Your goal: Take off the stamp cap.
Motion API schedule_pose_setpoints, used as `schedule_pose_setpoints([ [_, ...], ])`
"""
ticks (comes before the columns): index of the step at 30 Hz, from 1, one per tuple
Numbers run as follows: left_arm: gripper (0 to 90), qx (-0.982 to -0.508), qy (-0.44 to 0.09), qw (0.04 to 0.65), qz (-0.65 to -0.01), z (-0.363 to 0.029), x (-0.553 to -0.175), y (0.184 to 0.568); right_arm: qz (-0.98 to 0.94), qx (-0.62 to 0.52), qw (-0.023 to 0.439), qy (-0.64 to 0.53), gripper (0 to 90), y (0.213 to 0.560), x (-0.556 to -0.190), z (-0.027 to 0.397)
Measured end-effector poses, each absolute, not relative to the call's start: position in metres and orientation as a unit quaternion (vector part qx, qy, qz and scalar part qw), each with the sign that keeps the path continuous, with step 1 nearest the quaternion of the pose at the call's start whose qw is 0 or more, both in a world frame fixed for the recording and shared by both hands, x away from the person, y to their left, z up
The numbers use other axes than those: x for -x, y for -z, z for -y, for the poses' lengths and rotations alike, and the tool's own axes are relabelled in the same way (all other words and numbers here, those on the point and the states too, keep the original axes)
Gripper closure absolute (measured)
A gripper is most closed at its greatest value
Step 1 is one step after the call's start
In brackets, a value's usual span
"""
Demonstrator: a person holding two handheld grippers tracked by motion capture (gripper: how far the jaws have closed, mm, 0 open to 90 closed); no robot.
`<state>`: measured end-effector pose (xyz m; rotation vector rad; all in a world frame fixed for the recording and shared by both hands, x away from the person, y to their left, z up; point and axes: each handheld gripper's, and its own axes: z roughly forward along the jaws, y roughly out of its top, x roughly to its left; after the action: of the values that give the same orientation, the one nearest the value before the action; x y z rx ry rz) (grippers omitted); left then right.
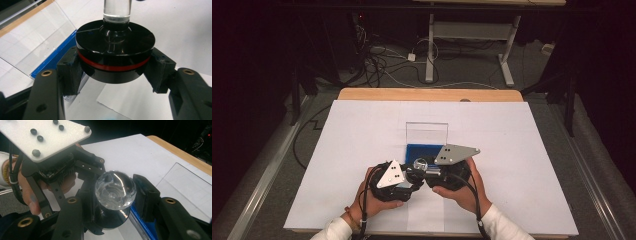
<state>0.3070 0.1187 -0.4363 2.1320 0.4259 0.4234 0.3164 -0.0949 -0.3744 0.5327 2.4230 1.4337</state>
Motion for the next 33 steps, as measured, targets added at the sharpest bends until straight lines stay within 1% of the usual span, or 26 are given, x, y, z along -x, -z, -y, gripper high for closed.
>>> schedule_pose_setpoints([
  [5,36.6,-0.861,-0.173,0.447,-0.170,-0.119,-0.307,0.436,-0.836,-0.186,0.135,-0.498,57.1,0.375,-0.317,0.096],
  [12,36.9,-0.871,-0.177,0.428,-0.166,-0.119,-0.308,0.434,-0.832,-0.194,0.134,-0.502,57.2,0.378,-0.317,0.098],
  [15,37.0,-0.869,-0.180,0.424,-0.182,-0.121,-0.309,0.434,-0.830,-0.194,0.146,-0.503,57.1,0.379,-0.315,0.097],
  [16,37.0,-0.863,-0.158,0.437,-0.197,-0.128,-0.314,0.436,-0.828,-0.193,0.149,-0.505,57.1,0.378,-0.314,0.098],
  [18,37.0,-0.860,-0.162,0.438,-0.207,-0.131,-0.316,0.435,-0.825,-0.193,0.150,-0.510,57.2,0.376,-0.312,0.099],
  [23,36.9,-0.868,-0.170,0.427,-0.188,-0.128,-0.313,0.433,-0.822,-0.195,0.158,-0.511,57.2,0.374,-0.311,0.103],
  [33,36.9,-0.874,-0.166,0.416,-0.187,-0.137,-0.315,0.433,-0.828,-0.202,0.164,-0.497,57.2,0.372,-0.313,0.116],
])
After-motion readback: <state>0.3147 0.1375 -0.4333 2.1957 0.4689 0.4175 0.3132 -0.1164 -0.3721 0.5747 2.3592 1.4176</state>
